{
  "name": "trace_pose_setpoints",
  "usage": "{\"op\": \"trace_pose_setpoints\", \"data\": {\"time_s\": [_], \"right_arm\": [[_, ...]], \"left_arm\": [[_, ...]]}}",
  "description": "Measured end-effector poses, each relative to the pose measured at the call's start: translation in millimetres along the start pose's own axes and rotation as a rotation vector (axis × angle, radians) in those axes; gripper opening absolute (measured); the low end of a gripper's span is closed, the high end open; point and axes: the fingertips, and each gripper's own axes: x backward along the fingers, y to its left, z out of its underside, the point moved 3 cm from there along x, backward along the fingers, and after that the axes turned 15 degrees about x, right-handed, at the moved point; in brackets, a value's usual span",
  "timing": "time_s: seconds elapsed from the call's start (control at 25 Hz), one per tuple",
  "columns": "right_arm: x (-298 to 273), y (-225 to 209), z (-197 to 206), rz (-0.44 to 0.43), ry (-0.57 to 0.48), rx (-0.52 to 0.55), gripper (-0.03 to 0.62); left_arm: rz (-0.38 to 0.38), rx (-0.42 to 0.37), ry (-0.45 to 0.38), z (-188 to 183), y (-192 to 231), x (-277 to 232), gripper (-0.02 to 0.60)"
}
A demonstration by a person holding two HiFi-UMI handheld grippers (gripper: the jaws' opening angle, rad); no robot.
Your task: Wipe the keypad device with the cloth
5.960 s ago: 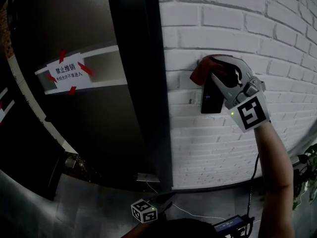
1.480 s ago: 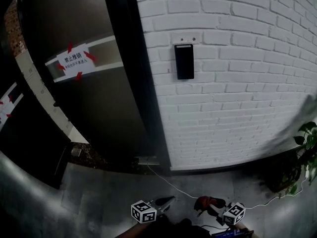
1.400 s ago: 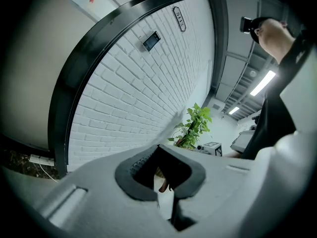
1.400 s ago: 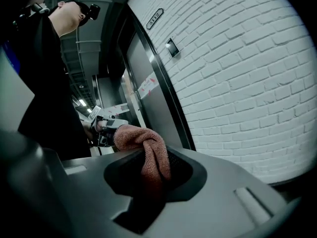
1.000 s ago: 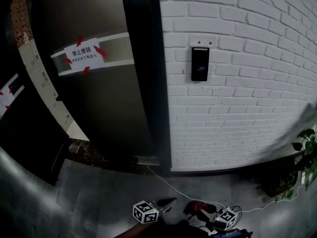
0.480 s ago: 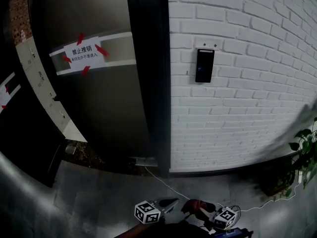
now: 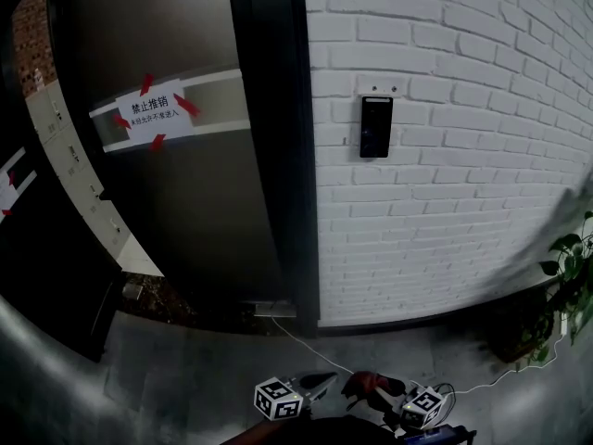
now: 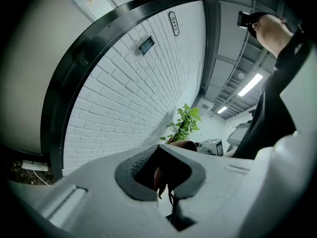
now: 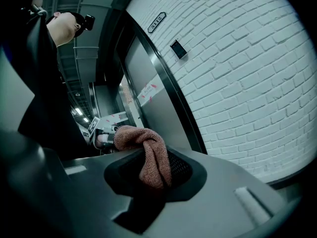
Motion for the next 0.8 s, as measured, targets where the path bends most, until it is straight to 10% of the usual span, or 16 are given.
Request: {"op": "trace_pose_setpoints", "data": {"time_s": [0.8], "right_arm": [[1, 1, -3, 0.019, 0.011, 0.043, 0.084]], "left_arm": [[0.024, -0.02, 0.026, 2, 1, -5, 0.005]]}}
